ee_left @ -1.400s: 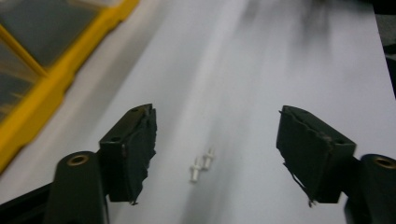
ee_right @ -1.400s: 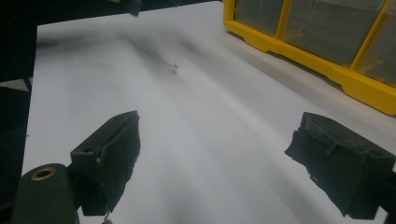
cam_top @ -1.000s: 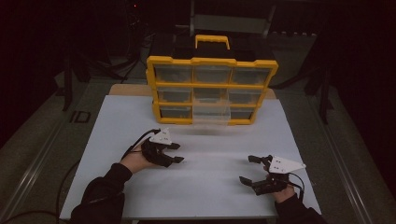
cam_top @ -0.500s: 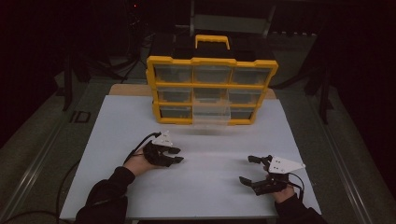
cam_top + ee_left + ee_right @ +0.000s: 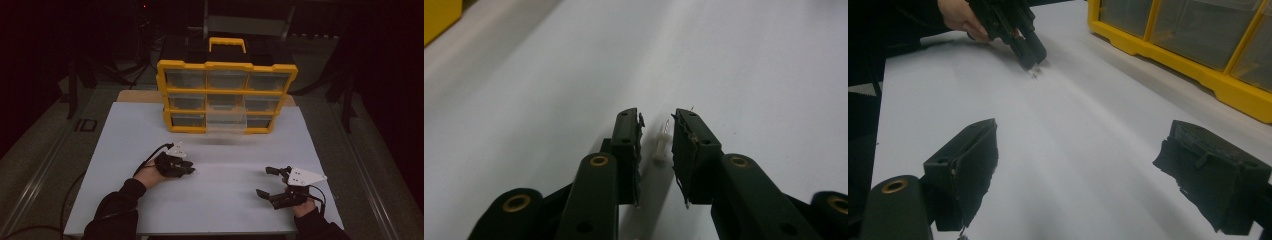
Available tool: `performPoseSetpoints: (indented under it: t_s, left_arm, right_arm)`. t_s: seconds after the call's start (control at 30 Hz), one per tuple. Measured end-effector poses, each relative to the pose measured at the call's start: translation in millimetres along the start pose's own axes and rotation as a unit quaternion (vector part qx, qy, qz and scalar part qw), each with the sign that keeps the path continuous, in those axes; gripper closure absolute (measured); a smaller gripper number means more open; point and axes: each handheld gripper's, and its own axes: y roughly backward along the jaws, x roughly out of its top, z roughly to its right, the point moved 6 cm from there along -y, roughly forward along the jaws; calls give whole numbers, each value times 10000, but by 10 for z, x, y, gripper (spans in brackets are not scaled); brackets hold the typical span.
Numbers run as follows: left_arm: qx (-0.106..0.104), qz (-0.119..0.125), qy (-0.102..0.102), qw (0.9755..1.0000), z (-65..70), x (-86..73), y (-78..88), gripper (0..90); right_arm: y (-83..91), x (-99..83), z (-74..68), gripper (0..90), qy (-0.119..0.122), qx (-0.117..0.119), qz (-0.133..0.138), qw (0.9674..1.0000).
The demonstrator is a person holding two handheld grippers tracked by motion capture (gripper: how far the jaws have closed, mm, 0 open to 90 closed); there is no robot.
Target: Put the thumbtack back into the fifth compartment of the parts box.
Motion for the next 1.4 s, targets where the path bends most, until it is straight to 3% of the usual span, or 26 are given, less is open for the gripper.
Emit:
performPoseSetpoints:
  t_s: [0.27, 0.5, 0.83, 1.0, 1.4]
  left_arm:
    - [-100, -85, 5, 9999, 3, -4, -28, 756]
    - [-177, -93, 22, 9998, 1, -1, -38, 836]
    - [-131, -86, -12, 9999, 5, 16, -28, 850]
    - [-87, 81, 56, 9999, -34, 80, 79, 850]
    - [20, 282, -31, 9996, -82, 284, 371, 851]
  right_arm:
    - [-1, 1, 0, 139, 8, -8, -5, 10000]
    - [-2, -2, 1, 139, -1, -13, -18, 10000]
    - [-4, -4, 1, 139, -4, -19, -36, 10000]
    - [-2, -2, 3, 138, -8, -21, -23, 10000]
    - [-7, 0, -2, 139, -5, -16, -25, 10000]
